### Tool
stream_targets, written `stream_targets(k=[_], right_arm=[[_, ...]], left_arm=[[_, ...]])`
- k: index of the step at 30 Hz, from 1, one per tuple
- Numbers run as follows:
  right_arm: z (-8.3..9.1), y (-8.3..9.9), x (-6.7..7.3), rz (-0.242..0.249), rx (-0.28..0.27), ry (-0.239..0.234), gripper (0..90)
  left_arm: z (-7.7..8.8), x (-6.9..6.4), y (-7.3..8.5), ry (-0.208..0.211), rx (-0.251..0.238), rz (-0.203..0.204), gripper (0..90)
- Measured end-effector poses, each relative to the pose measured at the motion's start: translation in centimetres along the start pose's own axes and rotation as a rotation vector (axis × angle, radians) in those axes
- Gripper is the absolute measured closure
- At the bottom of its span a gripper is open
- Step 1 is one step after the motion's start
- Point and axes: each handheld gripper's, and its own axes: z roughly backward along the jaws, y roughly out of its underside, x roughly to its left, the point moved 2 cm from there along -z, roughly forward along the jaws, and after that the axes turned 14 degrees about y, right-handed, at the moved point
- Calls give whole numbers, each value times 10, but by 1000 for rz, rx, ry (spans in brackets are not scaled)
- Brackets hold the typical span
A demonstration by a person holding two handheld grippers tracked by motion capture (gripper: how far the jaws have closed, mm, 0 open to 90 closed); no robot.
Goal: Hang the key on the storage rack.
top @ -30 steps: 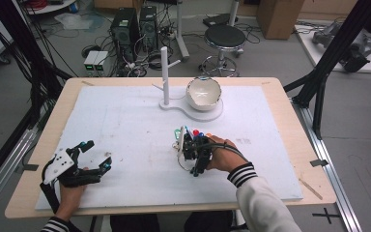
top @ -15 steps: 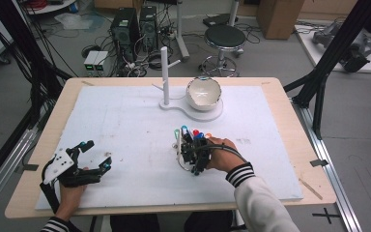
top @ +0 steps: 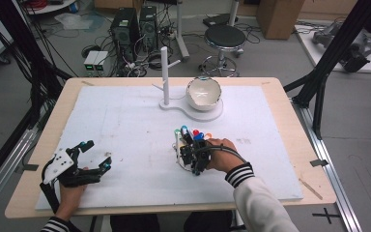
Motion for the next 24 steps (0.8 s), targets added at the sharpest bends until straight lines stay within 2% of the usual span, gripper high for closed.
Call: stream_targets(k=[2,8,12,19,21,24], right_arm=[[-1,0,0,22,-4,8,788],[0,-1,2,34,6,13,814],[-1,-2,2,60,1,17,842],[-1,-2,3,46,9,26,852],[1,-3,3,4,8,19,856],[3,-3,3,-11,-14,20,860]], left_arm=[[0,0,0,0,0,0,107],[0,0,0,0,0,0,107],[0,0,0,0,0,1,107],[0,0,0,0,-1,1,107],[0,0,0,-1,-1,2,107],[0,0,0,0,-2,2,107]])
